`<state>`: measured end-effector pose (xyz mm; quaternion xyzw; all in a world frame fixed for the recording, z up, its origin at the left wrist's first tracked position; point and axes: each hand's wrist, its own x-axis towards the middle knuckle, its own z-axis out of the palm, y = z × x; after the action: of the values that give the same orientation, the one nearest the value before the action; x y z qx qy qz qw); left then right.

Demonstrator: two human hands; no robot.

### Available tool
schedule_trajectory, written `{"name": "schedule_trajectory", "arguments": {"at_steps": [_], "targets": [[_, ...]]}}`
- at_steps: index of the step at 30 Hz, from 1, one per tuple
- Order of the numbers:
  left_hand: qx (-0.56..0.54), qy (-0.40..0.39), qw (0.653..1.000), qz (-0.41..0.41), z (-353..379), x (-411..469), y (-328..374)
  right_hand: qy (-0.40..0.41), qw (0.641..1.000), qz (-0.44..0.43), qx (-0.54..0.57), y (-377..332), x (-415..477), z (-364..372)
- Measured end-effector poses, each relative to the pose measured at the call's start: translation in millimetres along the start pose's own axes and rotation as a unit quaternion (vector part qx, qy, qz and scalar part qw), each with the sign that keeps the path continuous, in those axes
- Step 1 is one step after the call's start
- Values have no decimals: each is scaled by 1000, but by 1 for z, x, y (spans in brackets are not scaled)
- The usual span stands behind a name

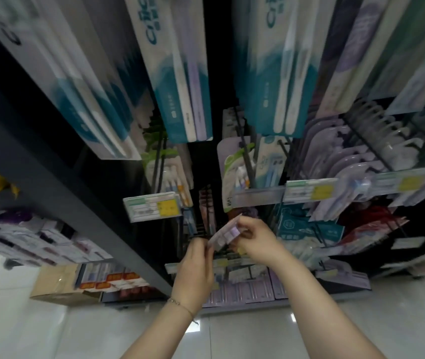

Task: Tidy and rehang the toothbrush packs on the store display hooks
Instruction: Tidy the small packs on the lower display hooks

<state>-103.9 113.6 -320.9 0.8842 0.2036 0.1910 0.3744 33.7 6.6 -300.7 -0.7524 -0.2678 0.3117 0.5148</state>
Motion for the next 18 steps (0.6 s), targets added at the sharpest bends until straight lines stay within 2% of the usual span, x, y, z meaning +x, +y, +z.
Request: {"name": "schedule_trajectory", "arguments": {"at_steps": [8,13,18], "targets": [[-91,-84,992,-10,66,10,58,52,998,8,23,33,-43,-86],[-89,-86,992,-3,101,22,92,108,993,3,46,41,-59,-131],[-99,-63,993,20,120,37,127,138,990,-11,25,42,-68,-167]]}}
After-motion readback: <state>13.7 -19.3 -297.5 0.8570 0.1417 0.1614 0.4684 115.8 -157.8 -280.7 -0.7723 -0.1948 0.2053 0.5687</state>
